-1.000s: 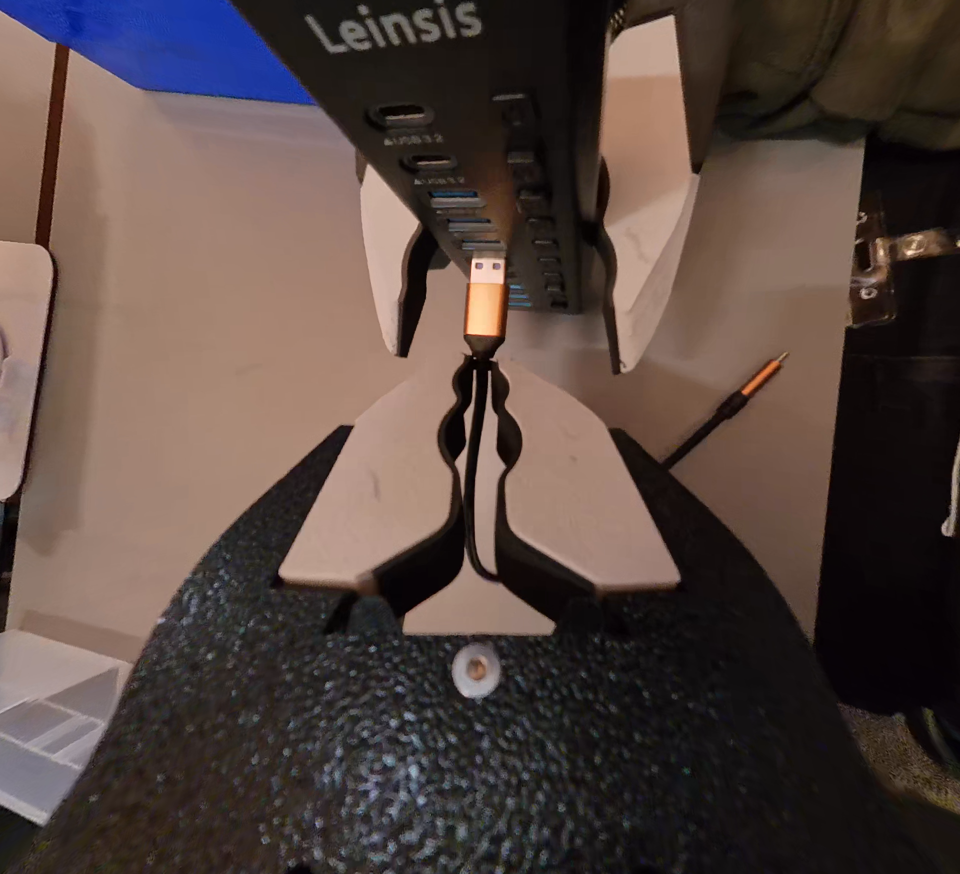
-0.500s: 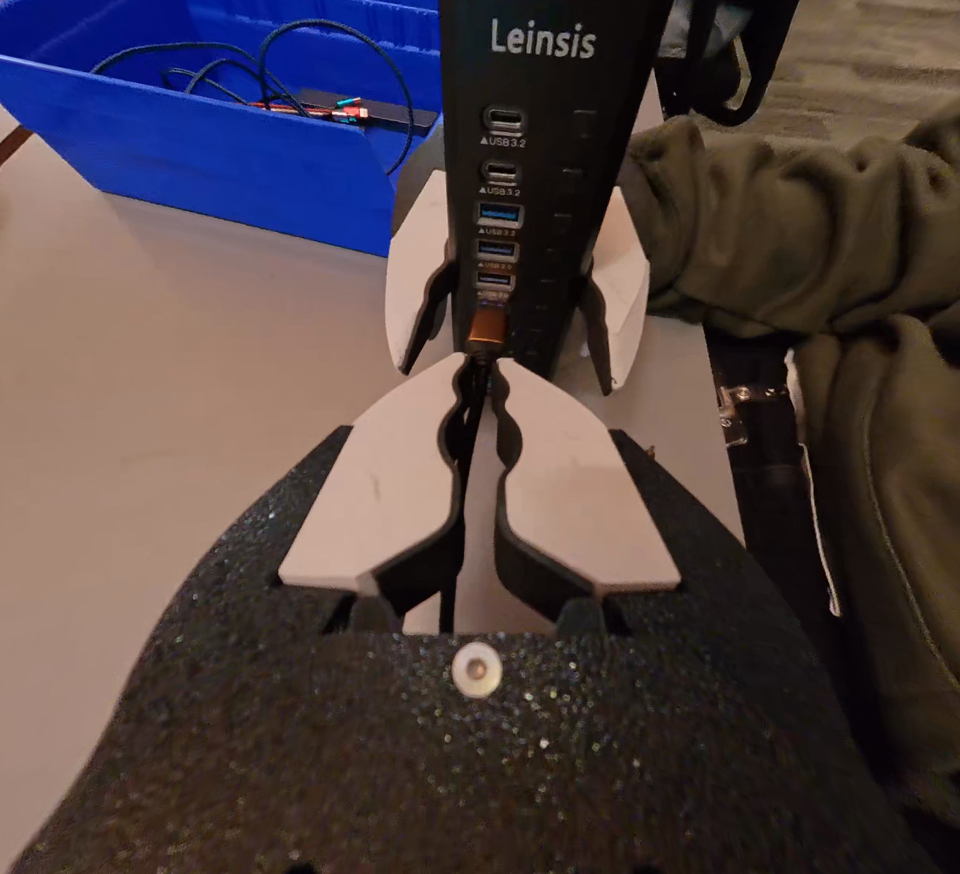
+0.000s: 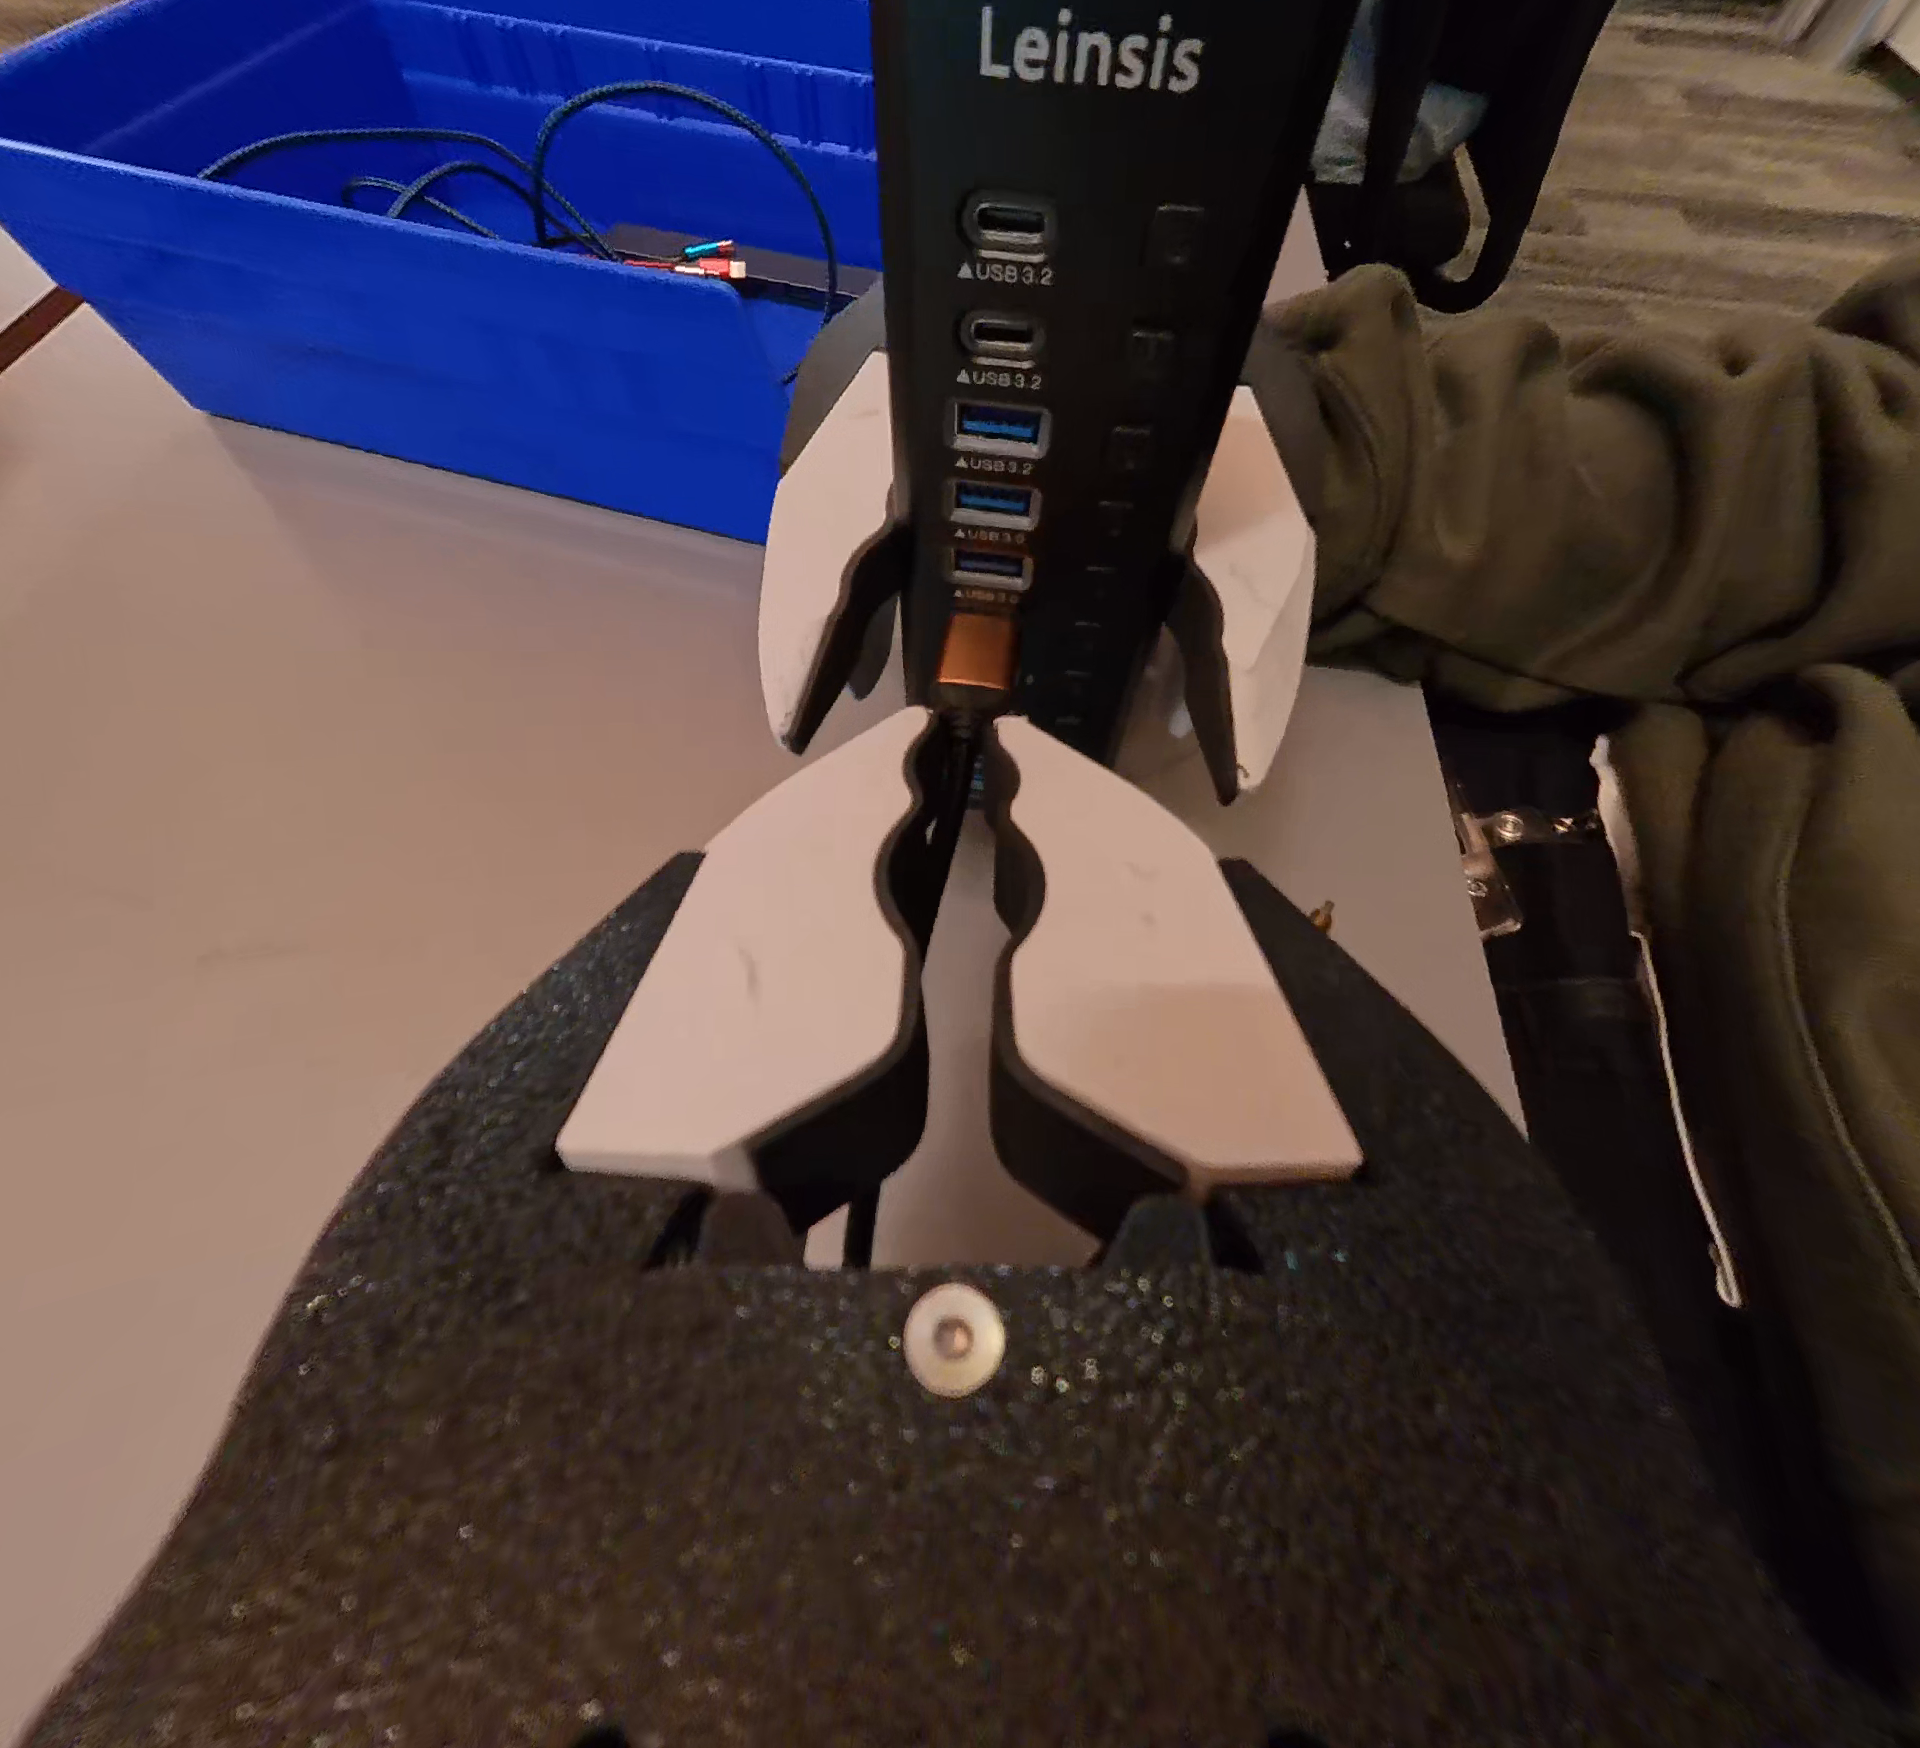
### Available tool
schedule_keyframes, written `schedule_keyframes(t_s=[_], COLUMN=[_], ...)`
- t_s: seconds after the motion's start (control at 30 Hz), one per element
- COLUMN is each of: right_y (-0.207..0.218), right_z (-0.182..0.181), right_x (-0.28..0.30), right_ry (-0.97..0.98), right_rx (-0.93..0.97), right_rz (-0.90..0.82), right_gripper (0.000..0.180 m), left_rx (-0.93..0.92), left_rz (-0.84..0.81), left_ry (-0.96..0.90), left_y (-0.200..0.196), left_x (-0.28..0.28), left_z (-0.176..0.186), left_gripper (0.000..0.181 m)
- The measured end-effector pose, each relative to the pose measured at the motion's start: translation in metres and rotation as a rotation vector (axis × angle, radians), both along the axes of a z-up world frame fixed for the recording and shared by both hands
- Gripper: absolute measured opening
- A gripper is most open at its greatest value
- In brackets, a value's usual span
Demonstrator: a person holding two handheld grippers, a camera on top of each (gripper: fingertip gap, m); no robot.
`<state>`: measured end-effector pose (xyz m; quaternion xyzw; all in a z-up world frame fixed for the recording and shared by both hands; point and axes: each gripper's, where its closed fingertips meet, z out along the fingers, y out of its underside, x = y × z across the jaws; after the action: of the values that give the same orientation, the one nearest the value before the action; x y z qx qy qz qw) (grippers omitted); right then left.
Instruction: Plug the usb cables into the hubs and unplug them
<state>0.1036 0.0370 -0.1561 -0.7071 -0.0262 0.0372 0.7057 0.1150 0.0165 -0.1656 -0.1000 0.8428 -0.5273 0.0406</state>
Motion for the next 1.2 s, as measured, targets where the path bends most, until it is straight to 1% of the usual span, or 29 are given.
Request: schedule_keyframes(t_s=[0.27, 0.37, 0.43, 0.47, 0.5, 0.57, 0.63, 0.7, 0.73, 0.8, 0.87, 0.93, 0.97, 1.0, 1.03, 1.07, 1.13, 1.17, 1.2], right_y=[-0.005, -0.006, -0.006, -0.007, -0.007, -0.007, -0.006, -0.006, -0.006, -0.006, -0.006, -0.005, -0.005, -0.004, -0.004, -0.004, -0.004, -0.004, -0.005], right_z=[0.005, 0.006, 0.007, 0.007, 0.007, 0.007, 0.007, 0.006, 0.006, 0.007, 0.006, 0.005, 0.005, 0.004, 0.004, 0.004, 0.004, 0.004, 0.005], right_x=[-0.002, 0.000, 0.004, 0.006, 0.008, 0.008, 0.008, 0.008, 0.008, 0.007, 0.006, 0.006, 0.006, 0.005, 0.005, 0.005, 0.004, 0.004, 0.004], right_ry=[-0.015, -0.013, 0.004, 0.013, 0.020, 0.023, 0.020, 0.020, 0.021, 0.020, 0.021, 0.024, 0.025, 0.025, 0.025, 0.025, 0.024, 0.025, 0.028], right_rx=[0.046, 0.050, 0.056, 0.060, 0.062, 0.061, 0.056, 0.053, 0.054, 0.056, 0.052, 0.044, 0.039, 0.035, 0.032, 0.030, 0.033, 0.037, 0.040], right_rz=[-0.001, -0.014, -0.035, -0.042, -0.051, -0.051, -0.055, -0.051, -0.053, -0.041, -0.036, -0.030, -0.027, -0.024, -0.023, -0.023, -0.019, -0.017, -0.014], right_gripper=[0.072, 0.072, 0.072, 0.076, 0.072, 0.072, 0.072, 0.072, 0.072, 0.076, 0.076, 0.076, 0.076, 0.072, 0.076, 0.076, 0.076, 0.072, 0.072], left_rx=[-0.047, -0.003, 0.001, -0.014, -0.033, -0.042, 0.018, 0.116, 0.172, 0.321, 0.470, 0.511, 0.517, 0.517, 0.525, 0.533, 0.527, 0.530, 0.540], left_rz=[-0.029, 0.046, 0.104, 0.137, 0.184, 0.315, 0.516, 0.715, 0.779, 0.870, 0.954, 1.046, 1.067, 1.084, 1.108, 1.121, 1.085, 1.076, 1.071], left_ry=[0.012, -0.011, -0.053, -0.073, -0.094, -0.141, -0.187, -0.189, -0.158, -0.030, 0.095, 0.224, 0.313, 0.394, 0.464, 0.535, 0.678, 0.734, 0.773], left_y=[-0.004, 0.005, 0.015, 0.022, 0.031, 0.060, 0.110, 0.172, 0.200, 0.255, 0.307, 0.345, 0.357, 0.366, 0.375, 0.381, 0.378, 0.375, 0.374], left_x=[-0.004, 0.005, 0.012, 0.015, 0.019, 0.032, 0.050, 0.066, 0.072, 0.084, 0.099, 0.116, 0.122, 0.127, 0.133, 0.137, 0.139, 0.140, 0.140], left_z=[0.003, 0.006, 0.016, 0.024, 0.034, 0.054, 0.065, 0.065, 0.059, 0.039, 0.022, 0.012, 0.005, -0.003, -0.012, -0.022, -0.042, -0.051, -0.058], left_gripper=[0.007, 0.028, 0.037, 0.039, 0.039, 0.039, 0.037, 0.035, 0.035, 0.036, 0.037, 0.038, 0.038, 0.038, 0.039, 0.039, 0.039, 0.039, 0.039])
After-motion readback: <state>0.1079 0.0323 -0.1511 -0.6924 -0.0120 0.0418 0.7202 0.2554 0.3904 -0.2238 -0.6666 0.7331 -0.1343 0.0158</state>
